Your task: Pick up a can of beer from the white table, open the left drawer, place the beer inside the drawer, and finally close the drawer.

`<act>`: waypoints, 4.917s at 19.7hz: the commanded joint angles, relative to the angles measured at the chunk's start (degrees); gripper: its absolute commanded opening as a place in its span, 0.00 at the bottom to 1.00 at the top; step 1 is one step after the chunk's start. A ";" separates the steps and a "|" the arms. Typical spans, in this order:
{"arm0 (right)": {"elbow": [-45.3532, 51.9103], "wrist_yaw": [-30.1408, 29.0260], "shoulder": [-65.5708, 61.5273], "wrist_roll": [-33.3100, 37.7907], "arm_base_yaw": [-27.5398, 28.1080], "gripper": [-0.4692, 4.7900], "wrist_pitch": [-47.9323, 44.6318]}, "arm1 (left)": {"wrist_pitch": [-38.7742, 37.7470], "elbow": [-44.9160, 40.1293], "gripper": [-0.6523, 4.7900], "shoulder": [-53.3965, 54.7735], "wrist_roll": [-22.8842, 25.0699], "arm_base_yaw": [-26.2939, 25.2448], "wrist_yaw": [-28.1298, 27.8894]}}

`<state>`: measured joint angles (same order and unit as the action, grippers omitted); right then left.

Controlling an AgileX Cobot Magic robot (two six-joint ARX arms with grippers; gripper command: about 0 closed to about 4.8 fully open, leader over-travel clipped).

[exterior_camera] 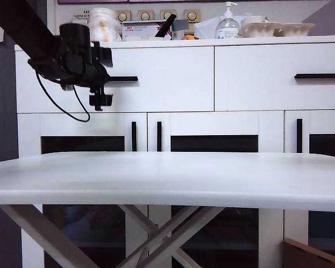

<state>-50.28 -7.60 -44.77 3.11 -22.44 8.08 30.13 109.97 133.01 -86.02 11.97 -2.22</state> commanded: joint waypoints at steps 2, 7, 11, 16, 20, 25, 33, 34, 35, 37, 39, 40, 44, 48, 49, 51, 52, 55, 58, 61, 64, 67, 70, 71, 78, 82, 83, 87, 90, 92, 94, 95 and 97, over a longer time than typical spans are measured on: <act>-0.79 -0.02 0.33 -0.24 0.00 0.40 -3.63 | -0.92 1.90 0.92 0.42 0.15 -0.04 -1.88; -0.79 -0.02 0.00 -0.24 -0.02 0.40 -3.74 | -4.15 6.64 0.92 1.73 1.79 -0.28 -2.01; -0.79 -0.02 -0.35 -0.24 -0.02 0.40 -4.15 | -6.49 12.35 0.92 4.52 2.86 -0.31 -1.70; -0.79 -0.02 -0.33 -0.22 -0.02 0.40 -4.20 | -9.49 14.34 0.91 6.34 2.60 -0.28 -1.60; -0.79 -0.02 -0.35 -0.22 -0.02 0.40 -4.74 | -8.48 14.34 0.21 6.36 2.95 -0.28 -1.60; -0.79 0.00 -0.35 -0.22 0.00 0.40 -5.14 | -8.15 14.32 0.11 6.36 3.26 -0.28 -1.27; -0.79 0.00 -0.35 -0.22 0.04 0.40 -5.31 | -5.57 14.29 0.11 6.32 4.61 -0.26 3.08; -0.79 0.02 -0.35 -0.24 0.04 0.40 -5.29 | -5.57 14.29 0.11 6.32 4.61 -0.26 3.87; -0.79 0.02 -0.35 -0.24 0.04 0.40 -5.33 | -5.29 14.29 0.11 6.29 4.68 -0.26 4.63; -0.79 0.00 -0.33 -0.22 0.04 0.40 -5.33 | -3.80 14.29 0.11 6.29 6.27 -0.26 4.52; -0.79 0.00 -0.33 -0.22 0.04 0.40 -5.31 | -2.78 14.29 0.11 6.29 7.34 -0.26 4.37; -0.79 0.00 -0.33 -0.22 0.04 0.40 -5.33 | -2.08 14.19 0.11 6.32 8.13 -0.26 4.37; -0.79 0.00 -0.35 -0.22 0.04 0.40 -5.33 | 4.20 11.26 0.11 6.32 8.37 -0.28 3.30; -0.79 0.00 -0.35 -0.22 0.04 0.40 -5.33 | 14.84 5.84 0.11 6.21 6.86 -0.22 3.82; -0.79 0.00 -0.35 -0.22 0.04 0.40 -5.31 | 15.82 5.29 0.11 6.08 6.91 -0.11 4.26; -0.79 0.00 -0.35 -0.24 0.04 0.40 -5.31 | 15.82 5.29 0.11 6.05 6.93 0.13 5.14; -0.79 0.00 -0.35 -0.22 0.04 0.40 -5.29 | 15.82 5.29 0.11 6.01 6.93 0.13 5.92; -0.79 0.17 -0.35 -0.24 0.04 0.40 -5.31 | 15.87 5.29 0.11 5.73 6.93 0.15 7.58; -0.79 0.15 -0.35 -0.24 0.04 0.40 -5.31 | 15.87 5.27 0.11 5.62 7.15 0.17 7.63; -0.79 0.17 -0.35 -0.24 0.04 0.40 -5.31 | 16.15 4.76 0.11 5.62 7.26 0.17 8.04; -0.79 0.15 -0.35 -0.22 0.04 0.40 -5.29 | 20.17 1.73 0.11 5.60 7.34 0.17 8.02; -0.79 0.15 -0.35 -0.22 0.04 0.40 -5.31 | 26.16 -5.49 0.11 3.54 6.29 0.22 7.58; -0.79 0.15 -0.35 -0.22 0.04 0.40 -5.31 | 26.56 -12.26 0.11 -1.55 8.13 0.22 7.41; -0.79 0.13 -0.35 -0.22 0.04 0.40 -5.31 | 26.56 -13.92 0.11 -2.82 8.22 0.20 7.41; -0.79 0.15 -0.35 -0.24 0.04 0.40 -5.31 | 32.85 -33.09 0.11 -13.77 7.98 0.20 5.88; -0.79 0.15 -0.35 -0.24 0.04 0.40 -5.31 | 33.53 -42.18 0.11 -20.06 7.98 0.22 5.90; -0.79 0.13 -0.35 -0.22 0.04 0.40 -5.29 | 34.12 -44.09 0.11 -21.42 7.98 0.22 5.88; -0.79 0.15 -0.35 -0.24 0.04 0.40 -5.35 | 36.04 -52.02 0.11 -28.04 8.00 0.22 4.76; -0.81 0.09 -0.31 -0.24 0.02 0.40 -5.40 | 35.98 -57.40 0.11 -33.20 8.00 0.22 4.79; -0.83 0.09 -0.28 -0.24 0.04 0.40 -5.79 | 35.98 -59.74 0.11 -36.06 8.00 0.22 4.81; -0.83 0.13 -0.26 -0.24 0.02 0.40 -7.52 | 35.95 -62.34 0.11 -39.10 8.00 0.22 4.81; -0.83 0.15 -0.26 -0.24 0.02 0.40 -8.24 | 35.89 -63.49 0.11 -40.37 8.00 0.22 4.79; -0.83 0.17 -0.28 -0.37 0.02 0.40 -9.22 | 35.28 -66.69 0.11 -43.98 8.00 0.24 4.81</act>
<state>-50.28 -7.35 -45.50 2.96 -22.30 3.16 59.77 43.57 91.48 -80.53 12.62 4.29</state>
